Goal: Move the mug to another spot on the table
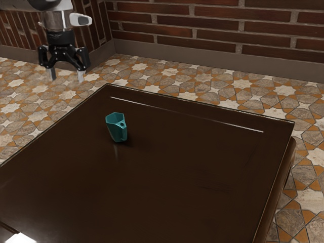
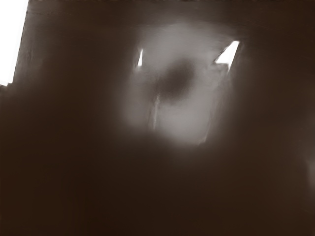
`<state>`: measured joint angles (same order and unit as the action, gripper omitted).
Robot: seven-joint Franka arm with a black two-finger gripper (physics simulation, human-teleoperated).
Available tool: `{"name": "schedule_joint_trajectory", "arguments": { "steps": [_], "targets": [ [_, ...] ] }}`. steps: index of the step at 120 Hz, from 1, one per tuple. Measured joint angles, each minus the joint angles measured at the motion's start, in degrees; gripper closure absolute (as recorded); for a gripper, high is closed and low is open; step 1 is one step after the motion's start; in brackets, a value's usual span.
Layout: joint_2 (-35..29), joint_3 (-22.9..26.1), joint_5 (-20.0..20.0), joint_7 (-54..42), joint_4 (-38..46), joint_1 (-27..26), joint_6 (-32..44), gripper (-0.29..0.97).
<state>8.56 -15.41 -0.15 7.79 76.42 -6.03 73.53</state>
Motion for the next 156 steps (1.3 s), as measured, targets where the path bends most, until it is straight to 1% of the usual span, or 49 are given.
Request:
{"name": "schedule_joint_trajectory", "arguments": {
  "steps": [17,36,54,58,64,78,85,95,103,111,121,136,156],
  "targets": [
    [1.56,0.28,0.02,-0.75,-2.06,-1.01,6.07,0.0],
    [1.83,0.95,0.32,-1.21,-2.38,-2.97,9.67,0.0],
    [3.07,1.04,0.56,4.14,-1.61,-4.47,11.81,0.0],
    [3.68,2.21,2.56,6.04,-1.14,-4.93,13.01,0.0],
    [4.88,2.81,5.81,8.8,1.02,-7.32,16.46,0.0],
    [2.93,2.62,11.25,14.68,13.59,-9.15,29.29,0.0],
    [1.96,2.51,15.66,18.31,17.53,-10.06,34.51,0.0],
    [1.01,2.45,21.22,25.22,22.61,-11.28,39.91,0.0],
    [1.22,2.38,24.07,31.36,24.86,-11.81,43.02,0.0],
    [2.28,1.76,25.64,37.39,25.58,-12.02,45.92,0.0],
    [3.9,0.69,26.66,44.56,25.83,-12.21,49.5,0.0],
    [5.3,-0.47,27.26,54.08,25.76,-12.57,53.1,0.0],
    [8.33,-2.79,27.63,64.82,25.08,-13.48,55.46,0.0]
  ]
}}
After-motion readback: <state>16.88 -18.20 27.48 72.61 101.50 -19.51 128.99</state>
